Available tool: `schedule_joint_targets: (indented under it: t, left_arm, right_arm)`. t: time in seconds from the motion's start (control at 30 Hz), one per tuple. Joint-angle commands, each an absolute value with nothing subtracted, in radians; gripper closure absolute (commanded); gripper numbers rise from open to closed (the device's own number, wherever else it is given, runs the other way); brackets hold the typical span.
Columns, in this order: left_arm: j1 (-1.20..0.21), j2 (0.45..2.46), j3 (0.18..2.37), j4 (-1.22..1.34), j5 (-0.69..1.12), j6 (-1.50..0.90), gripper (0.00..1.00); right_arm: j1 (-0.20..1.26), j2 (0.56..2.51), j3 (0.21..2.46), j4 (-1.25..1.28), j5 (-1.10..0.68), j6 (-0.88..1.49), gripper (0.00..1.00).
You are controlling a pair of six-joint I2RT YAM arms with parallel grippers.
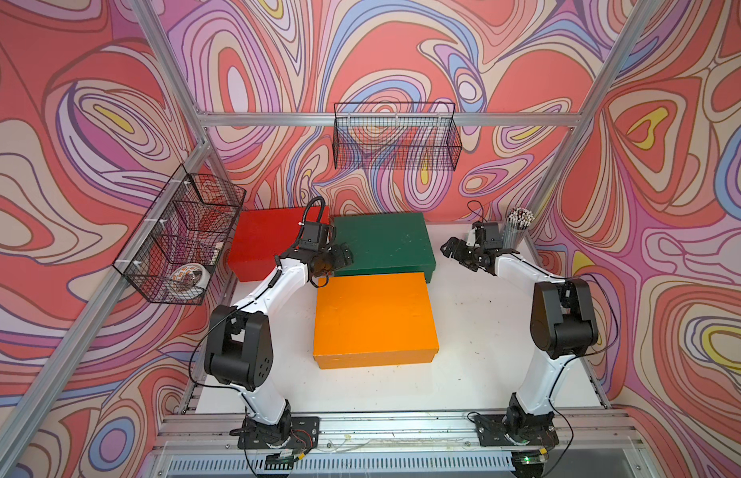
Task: Stack the shoeboxes
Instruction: Move the shoeboxes to the center of the board.
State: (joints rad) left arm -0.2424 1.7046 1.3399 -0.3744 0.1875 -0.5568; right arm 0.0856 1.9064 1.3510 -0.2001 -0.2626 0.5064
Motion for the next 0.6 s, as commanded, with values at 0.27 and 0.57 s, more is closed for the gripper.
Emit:
schedule_joint_targets:
  t: [0.27,0.57]
  left_arm:
    - [-0.244,1.867,1.439,-0.402,0.263,-0.521,0.13]
    - [-0.26,1.873,1.446,-0.382,0.329,-0.528,0.13]
  right_arm:
    - [0.122,1.946,1.393,-0.142,-0.381,0.526,0.12]
    - [0.145,1.999,1.414,-0.122,-0.448,0.553,0.15]
